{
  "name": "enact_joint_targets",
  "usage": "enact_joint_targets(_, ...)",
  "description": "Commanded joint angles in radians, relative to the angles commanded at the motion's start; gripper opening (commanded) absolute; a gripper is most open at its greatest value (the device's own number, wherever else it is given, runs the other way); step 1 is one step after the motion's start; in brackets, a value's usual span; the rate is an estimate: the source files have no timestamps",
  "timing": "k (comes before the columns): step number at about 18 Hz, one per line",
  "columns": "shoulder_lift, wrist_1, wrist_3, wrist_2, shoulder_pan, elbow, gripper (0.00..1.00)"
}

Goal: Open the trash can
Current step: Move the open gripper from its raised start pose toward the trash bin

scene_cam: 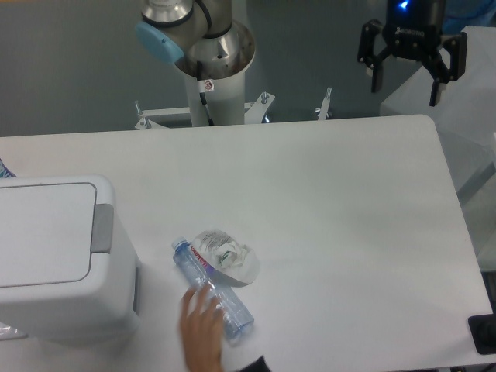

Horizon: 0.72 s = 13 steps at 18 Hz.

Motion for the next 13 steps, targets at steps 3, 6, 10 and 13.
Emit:
enact_joint_targets(3, 0.002, 0.0, -0.006, 0.0, -0.003, 0.002, 1.0)
enact_joint_targets(6, 0.002, 0.0, -0.157, -0.014, -0.023, 0.008, 1.0)
enact_joint_targets(10, -0.02, 0.021, -0.437, -0.011, -0.141, 0.018, 1.0)
enact_joint_targets(13, -0.031, 0.078, -0.604, -0.009, -0.213, 0.02, 1.0)
